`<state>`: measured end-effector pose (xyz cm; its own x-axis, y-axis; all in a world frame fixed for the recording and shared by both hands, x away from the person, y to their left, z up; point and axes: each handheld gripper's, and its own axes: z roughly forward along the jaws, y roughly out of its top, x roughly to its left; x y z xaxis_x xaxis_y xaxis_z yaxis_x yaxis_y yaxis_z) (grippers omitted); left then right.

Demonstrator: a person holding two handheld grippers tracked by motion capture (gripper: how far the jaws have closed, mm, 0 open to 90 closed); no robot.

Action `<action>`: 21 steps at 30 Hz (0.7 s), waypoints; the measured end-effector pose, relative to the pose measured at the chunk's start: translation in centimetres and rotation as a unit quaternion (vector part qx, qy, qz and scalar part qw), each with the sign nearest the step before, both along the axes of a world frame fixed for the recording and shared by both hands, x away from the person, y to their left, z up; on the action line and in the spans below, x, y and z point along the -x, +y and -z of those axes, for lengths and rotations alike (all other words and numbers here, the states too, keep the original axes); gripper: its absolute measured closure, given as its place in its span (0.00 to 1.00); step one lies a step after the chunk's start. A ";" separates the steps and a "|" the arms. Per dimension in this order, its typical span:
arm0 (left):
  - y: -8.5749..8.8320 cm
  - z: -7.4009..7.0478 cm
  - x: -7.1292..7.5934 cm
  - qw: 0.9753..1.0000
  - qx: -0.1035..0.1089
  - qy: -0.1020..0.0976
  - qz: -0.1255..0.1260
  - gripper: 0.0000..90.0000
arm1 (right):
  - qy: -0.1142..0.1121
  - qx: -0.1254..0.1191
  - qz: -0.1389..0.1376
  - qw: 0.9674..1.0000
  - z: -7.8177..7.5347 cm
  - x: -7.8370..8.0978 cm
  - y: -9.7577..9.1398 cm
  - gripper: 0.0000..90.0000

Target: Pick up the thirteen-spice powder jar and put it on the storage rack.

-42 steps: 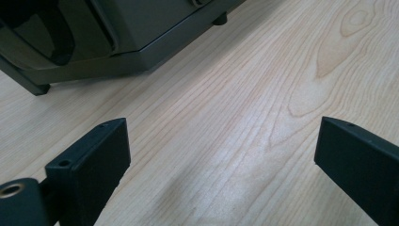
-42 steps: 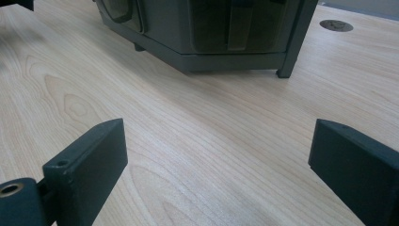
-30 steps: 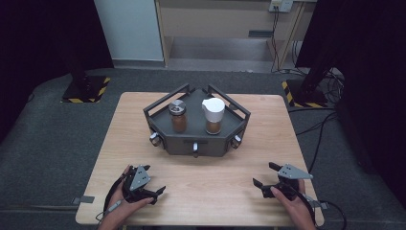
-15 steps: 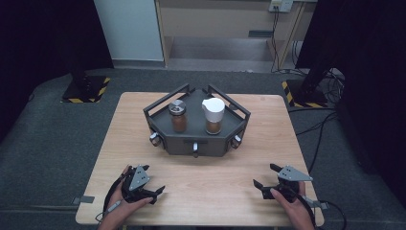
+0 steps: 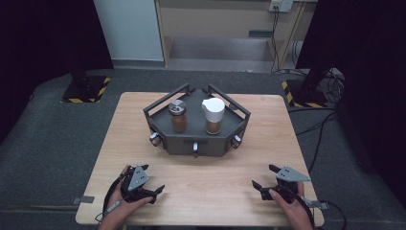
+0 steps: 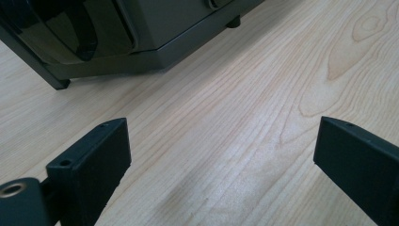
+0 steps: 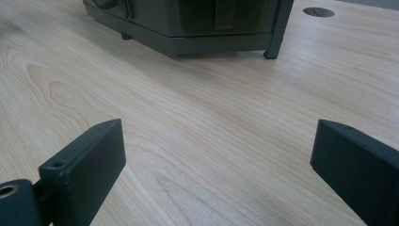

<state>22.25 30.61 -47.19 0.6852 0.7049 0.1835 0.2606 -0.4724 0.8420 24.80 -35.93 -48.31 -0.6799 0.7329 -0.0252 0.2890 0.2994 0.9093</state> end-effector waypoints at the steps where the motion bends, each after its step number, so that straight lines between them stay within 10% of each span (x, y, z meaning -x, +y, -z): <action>1: 0.0 0.0 0.0 1.000 0.000 0.000 0.000 0.04 | 0.000 0.001 -0.001 1.000 0.0 0.0 0.0 0.05; 21: 0.0 0.1 0.1 1.000 0.005 -0.004 -0.003 0.05 | 0.000 -0.007 0.004 1.000 -0.1 -0.1 -0.3 0.05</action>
